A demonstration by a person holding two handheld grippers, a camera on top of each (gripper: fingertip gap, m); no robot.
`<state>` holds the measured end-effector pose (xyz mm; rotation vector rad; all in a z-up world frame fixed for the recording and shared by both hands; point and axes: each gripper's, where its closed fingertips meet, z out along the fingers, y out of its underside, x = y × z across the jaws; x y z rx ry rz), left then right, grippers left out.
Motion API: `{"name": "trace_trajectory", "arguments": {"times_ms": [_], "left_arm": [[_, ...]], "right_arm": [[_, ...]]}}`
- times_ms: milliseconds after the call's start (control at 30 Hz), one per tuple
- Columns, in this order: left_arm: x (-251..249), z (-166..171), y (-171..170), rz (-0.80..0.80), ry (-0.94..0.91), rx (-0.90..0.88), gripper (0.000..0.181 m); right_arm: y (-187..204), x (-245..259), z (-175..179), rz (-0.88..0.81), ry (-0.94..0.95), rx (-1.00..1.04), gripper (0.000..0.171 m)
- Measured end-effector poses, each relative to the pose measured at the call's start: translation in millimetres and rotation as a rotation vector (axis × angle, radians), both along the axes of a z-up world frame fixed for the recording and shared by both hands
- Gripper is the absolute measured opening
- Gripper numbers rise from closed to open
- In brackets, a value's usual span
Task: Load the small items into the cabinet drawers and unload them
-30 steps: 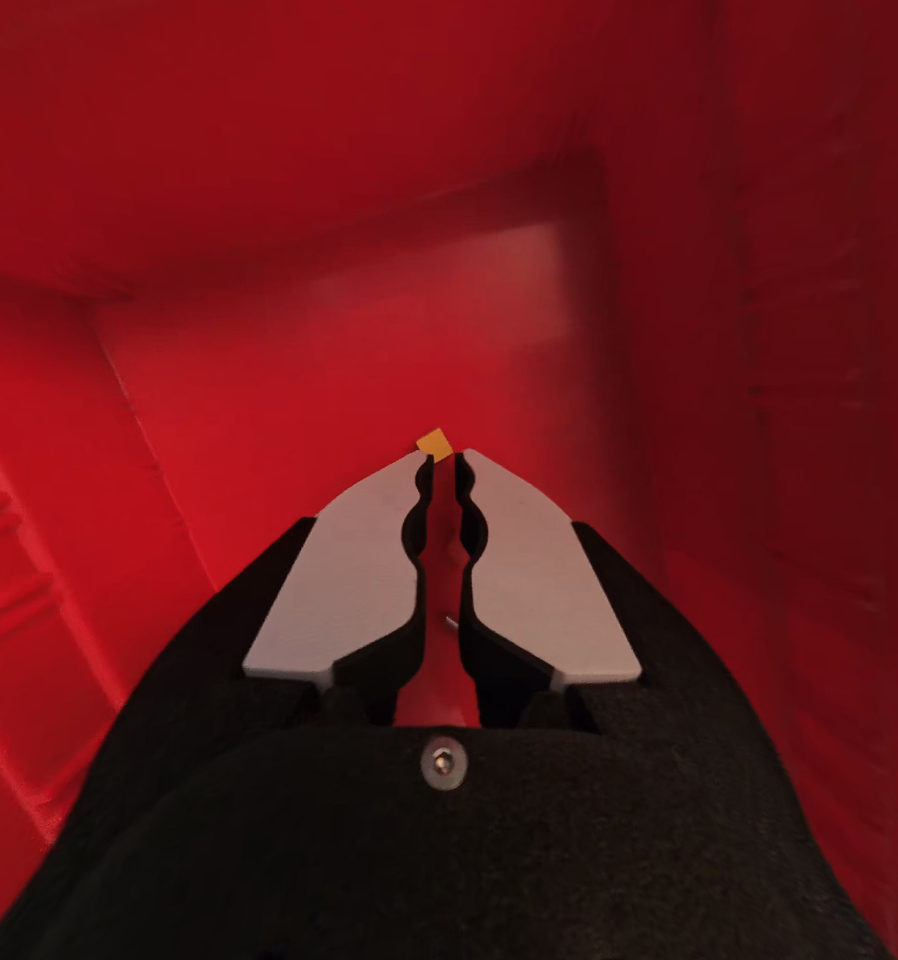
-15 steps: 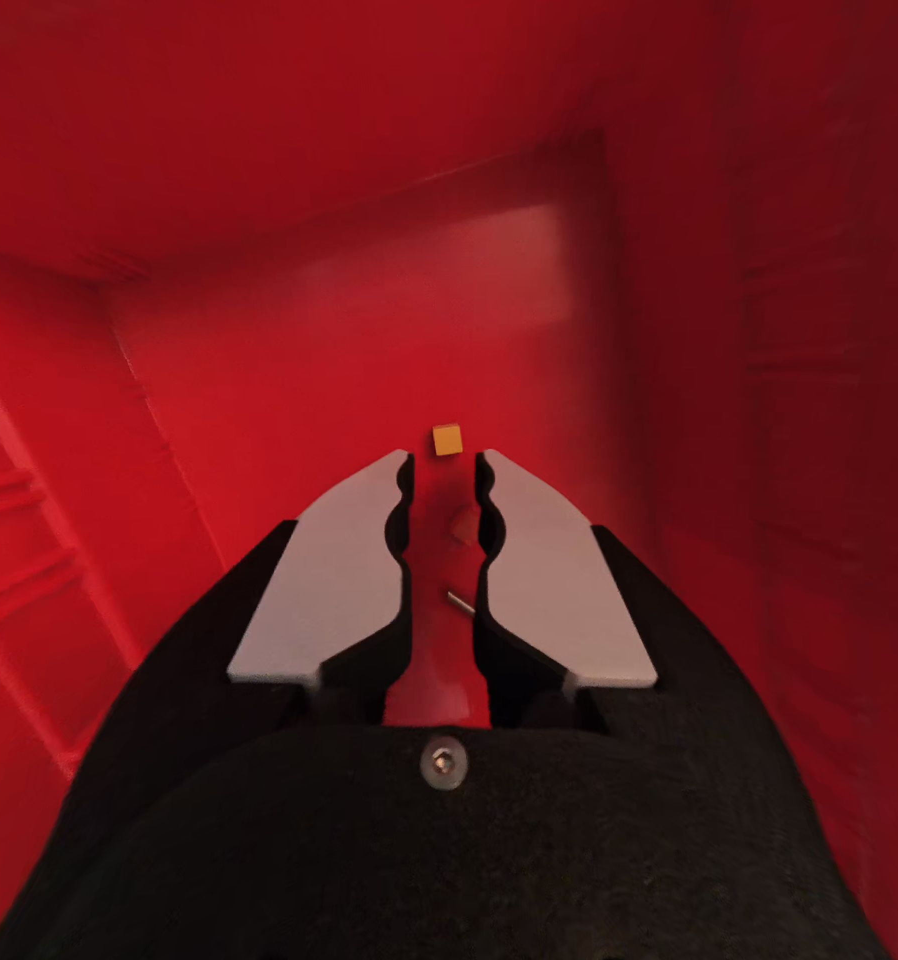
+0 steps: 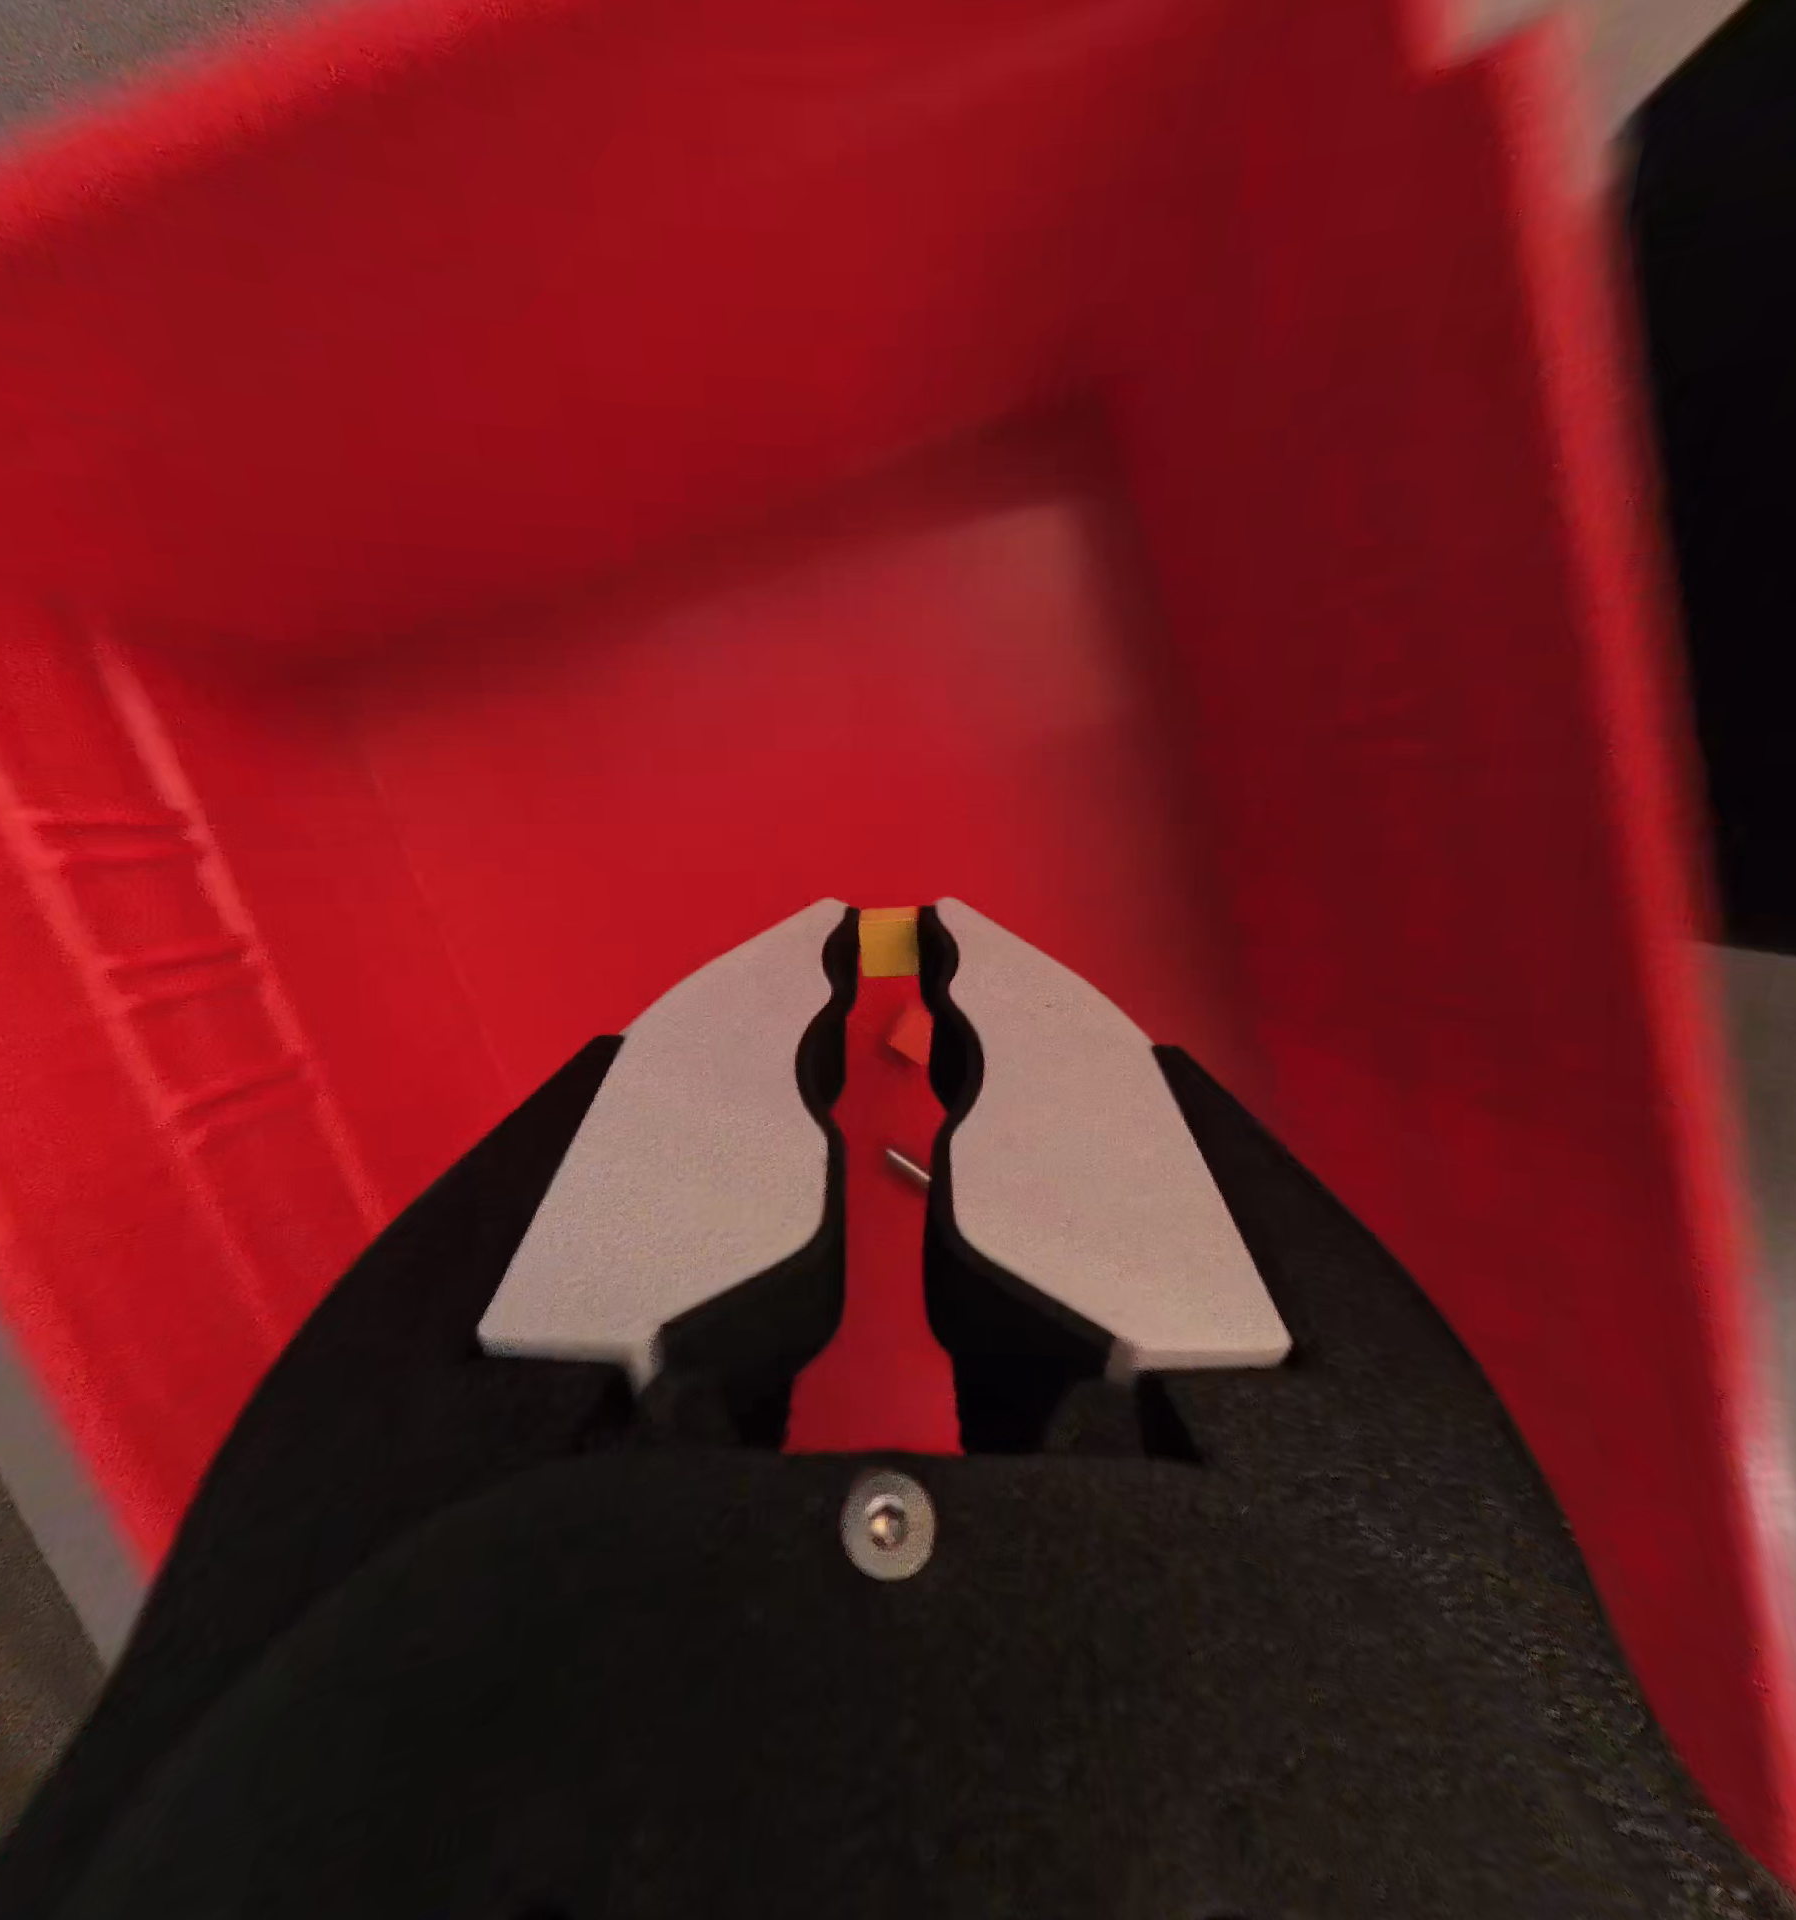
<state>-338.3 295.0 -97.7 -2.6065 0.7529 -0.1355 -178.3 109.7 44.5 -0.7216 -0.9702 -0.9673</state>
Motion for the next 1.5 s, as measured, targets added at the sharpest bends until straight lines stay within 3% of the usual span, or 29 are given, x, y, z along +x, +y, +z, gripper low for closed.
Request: {"name": "trace_trajectory", "arguments": {"times_ms": [67,167,267,400,567,867,1233,1400,1500], "left_arm": [[20,52,-15,-0.051,-0.138,0.089,0.011],[69,140,-67,-0.264,-0.385,0.256,0.011],[112,182,-132,-0.527,-0.476,0.339,0.01],[148,176,-167,-0.731,-0.314,0.317,0.011],[176,151,-155,-0.901,0.042,0.211,0.011],[175,113,-144,-1.031,0.384,0.021,0.011],[183,111,-147,-1.084,0.327,-0.038,0.016],[182,125,-143,-1.045,0.249,0.044,0.022],[179,149,-151,-0.978,0.094,0.172,0.017]], "right_arm": [[-1,2,0,0.001,0.004,0.007,0.007],[-1,2,-1,0.006,-0.001,0.015,0.007],[0,2,-3,0.002,-0.011,0.02,0.007],[2,5,-3,0.006,0.002,0.012,0.007],[3,4,-2,0.007,-0.008,0.019,0.007],[1,4,-1,0.013,-0.013,0.019,0.007],[2,7,-3,0.012,-0.012,0.007,0.007],[3,7,-4,0.009,-0.016,0.001,0.008],[4,7,-4,0.008,-0.016,-0.006,0.008]]}}
